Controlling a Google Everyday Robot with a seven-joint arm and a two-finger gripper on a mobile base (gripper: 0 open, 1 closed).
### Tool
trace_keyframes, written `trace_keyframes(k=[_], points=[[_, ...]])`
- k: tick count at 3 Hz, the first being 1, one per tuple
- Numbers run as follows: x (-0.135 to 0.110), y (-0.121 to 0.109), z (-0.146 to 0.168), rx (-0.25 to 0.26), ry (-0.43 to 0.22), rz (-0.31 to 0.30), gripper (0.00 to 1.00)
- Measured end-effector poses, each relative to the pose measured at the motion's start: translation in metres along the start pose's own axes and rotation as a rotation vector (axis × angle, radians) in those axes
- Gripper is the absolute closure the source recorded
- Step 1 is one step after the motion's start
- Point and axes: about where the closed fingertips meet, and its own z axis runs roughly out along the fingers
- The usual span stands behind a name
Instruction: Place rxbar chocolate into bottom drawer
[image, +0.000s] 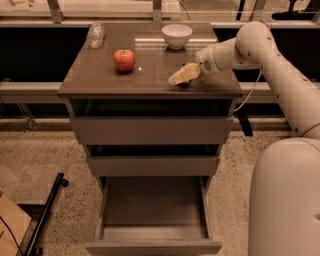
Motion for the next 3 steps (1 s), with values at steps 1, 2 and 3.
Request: trace_keyframes(k=[1,2,3], points=[[0.0057,-0.0002,-0.0002,-0.001,0.017,0.003,0.16],[0.0097,-0.0002,-0.0003,-0.002,0.029,0.006,0.4],[0.0115,-0.0002,-0.0028,0.004,0.034,0.009,0.62]])
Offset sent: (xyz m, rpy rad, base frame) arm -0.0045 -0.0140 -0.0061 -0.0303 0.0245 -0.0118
